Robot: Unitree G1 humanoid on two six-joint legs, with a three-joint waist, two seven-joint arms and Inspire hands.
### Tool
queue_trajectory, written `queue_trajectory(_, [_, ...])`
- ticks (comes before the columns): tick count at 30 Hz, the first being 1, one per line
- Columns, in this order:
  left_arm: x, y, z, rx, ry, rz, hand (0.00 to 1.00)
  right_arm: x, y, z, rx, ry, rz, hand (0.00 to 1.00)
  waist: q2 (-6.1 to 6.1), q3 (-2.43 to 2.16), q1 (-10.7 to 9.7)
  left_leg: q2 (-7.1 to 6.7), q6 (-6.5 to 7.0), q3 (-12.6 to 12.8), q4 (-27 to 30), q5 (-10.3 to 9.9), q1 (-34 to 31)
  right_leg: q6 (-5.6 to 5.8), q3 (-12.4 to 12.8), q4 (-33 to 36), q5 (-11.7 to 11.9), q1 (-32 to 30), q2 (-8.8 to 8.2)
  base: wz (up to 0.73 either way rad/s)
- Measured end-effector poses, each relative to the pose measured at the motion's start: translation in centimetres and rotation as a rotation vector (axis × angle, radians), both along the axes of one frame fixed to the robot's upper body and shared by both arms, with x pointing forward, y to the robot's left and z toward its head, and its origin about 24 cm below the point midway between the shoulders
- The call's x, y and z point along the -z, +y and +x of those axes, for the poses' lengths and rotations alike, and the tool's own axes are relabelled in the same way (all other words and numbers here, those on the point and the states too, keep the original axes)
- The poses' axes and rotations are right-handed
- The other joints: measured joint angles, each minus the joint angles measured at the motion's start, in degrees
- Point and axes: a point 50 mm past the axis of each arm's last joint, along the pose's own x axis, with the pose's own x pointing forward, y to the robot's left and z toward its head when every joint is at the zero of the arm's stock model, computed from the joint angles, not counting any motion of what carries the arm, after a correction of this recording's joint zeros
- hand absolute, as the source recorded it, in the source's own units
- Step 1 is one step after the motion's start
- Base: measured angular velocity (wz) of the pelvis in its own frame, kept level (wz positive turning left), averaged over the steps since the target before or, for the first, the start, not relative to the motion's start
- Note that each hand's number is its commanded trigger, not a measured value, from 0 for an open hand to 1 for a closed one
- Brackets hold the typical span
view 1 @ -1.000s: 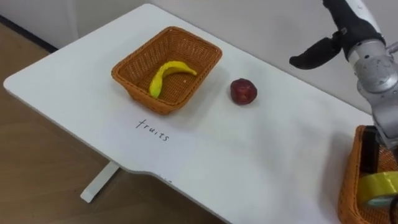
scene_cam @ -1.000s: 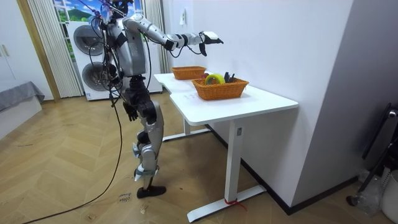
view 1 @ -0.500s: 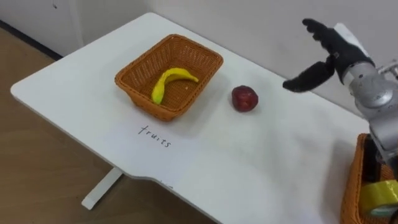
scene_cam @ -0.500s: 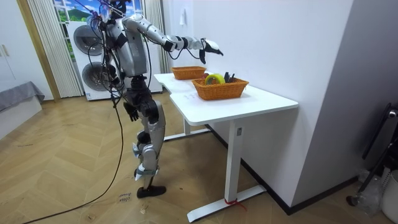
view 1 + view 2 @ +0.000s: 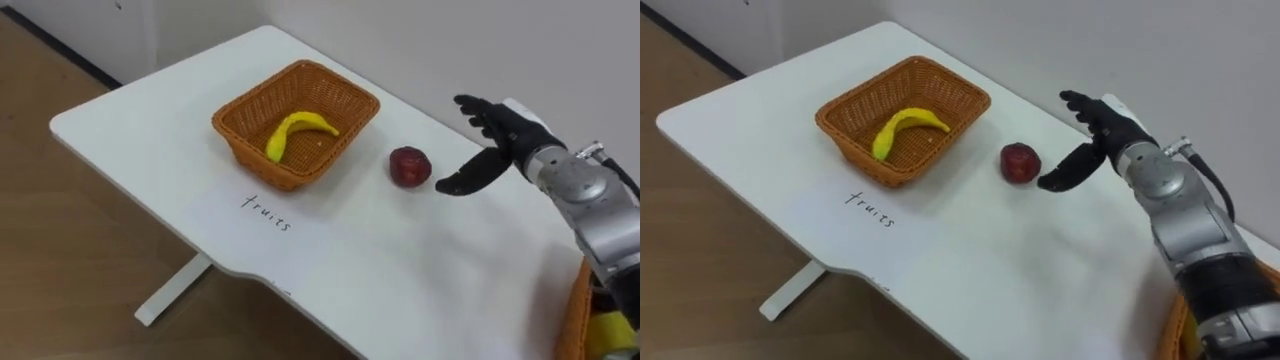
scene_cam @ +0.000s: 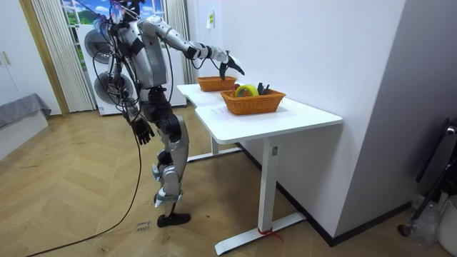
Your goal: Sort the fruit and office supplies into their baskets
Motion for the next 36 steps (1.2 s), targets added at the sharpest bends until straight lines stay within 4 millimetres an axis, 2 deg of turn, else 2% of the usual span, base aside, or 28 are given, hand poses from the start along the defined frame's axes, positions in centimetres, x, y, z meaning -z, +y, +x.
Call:
queue_trajectory(4, [0.0,0.0,0.2,0.013,0.0,-0.007,0.0,1.0,-0.1,-0.2,0.008,0.048,0.036,0.0,-0.17,0.13,1.3,-0.33,0.03,-0.9,1.3,-0.2,-0.9,0.0,-0.1,0.0,0.0,0.0,0.03,0.13])
queue_trajectory(7, [-0.1,0.1,0.4,0.02,-0.003,-0.013,0.0,1.7,-0.1,-0.4,0.016,0.083,0.06,0.0,-0.68,0.45,2.5,-0.39,0.0,-1.0,1.9,-0.3,-1.7,0.0,-0.3,0.0,0.0,-0.4,0.09,0.02])
queue_trajectory(10, [0.0,0.0,0.4,0.02,0.001,-0.014,0.0,2.0,-0.3,-0.5,0.026,0.097,0.066,0.0,-1.13,0.7,2.8,-0.44,-0.27,-1.4,3.0,-0.5,-3.1,-0.02,-0.7,0.0,0.0,-1.2,0.24,0.07])
queue_trajectory(16, [0.0,0.1,1.2,0.02,-0.016,-0.017,0.0,2.6,-1.0,-0.7,0.05,0.125,0.031,0.0,-1.19,0.76,3.9,-0.3,-0.65,-1.7,3.9,-0.5,-5.5,-0.36,0.2,0.1,0.2,-3.2,0.7,0.02])
queue_trajectory(23, [0.1,0.0,1.4,0.017,-0.018,-0.036,0.0,2.6,-1.7,-0.6,0.071,0.115,-0.025,0.0,-1.2,0.88,3.7,-0.16,-0.48,-1.6,3.8,-0.3,-6.5,-0.42,0.1,0.2,0.3,-4.4,0.75,0.0])
queue_trajectory(26, [0.1,0.0,1.9,0.013,-0.033,-0.037,0.0,2.5,-2.2,-0.5,0.091,0.106,-0.04,0.0,-1.3,1.12,3.8,-0.14,-0.48,-1.6,3.8,-0.2,-7.3,-0.45,0.1,0.2,0.3,-5.2,0.74,0.0])
queue_trajectory(31, [0.2,-0.2,2.8,0.044,-0.044,-0.009,0.0,2.2,-3.5,0.1,0.158,0.103,-0.079,0.0,-1.4,1.18,3.8,-0.13,-0.51,-1.6,3.8,-0.2,-9.0,-0.48,0.1,0.2,0.3,-6.8,0.79,0.0])
queue_trajectory(32, [0.2,-0.2,3.0,0.048,-0.046,-0.008,0.0,2.1,-3.5,0.2,0.163,0.097,-0.086,0.0,-1.48,1.27,3.8,-0.09,-0.51,-1.6,3.8,-0.2,-9.2,-0.5,0.1,0.2,0.3,-7.0,0.82,0.0])
queue_trajectory(33, [0.2,-0.1,3.2,0.05,-0.051,-0.007,0.0,1.9,-3.7,0.4,0.172,0.091,-0.104,0.0,-1.53,1.64,3.8,-0.05,-0.52,-1.6,3.8,-0.2,-9.4,-0.52,0.2,0.2,0.3,-7.2,0.87,0.0])
queue_trajectory(36, [0.1,0.0,3.6,0.055,-0.063,-0.002,0.0,1.8,-4.1,0.5,0.184,0.084,-0.151,0.0,-1.73,1.76,3.8,0.02,-0.51,-1.5,3.9,-0.1,-10.1,-0.52,0.2,0.1,0.3,-8.1,0.91,-0.01])
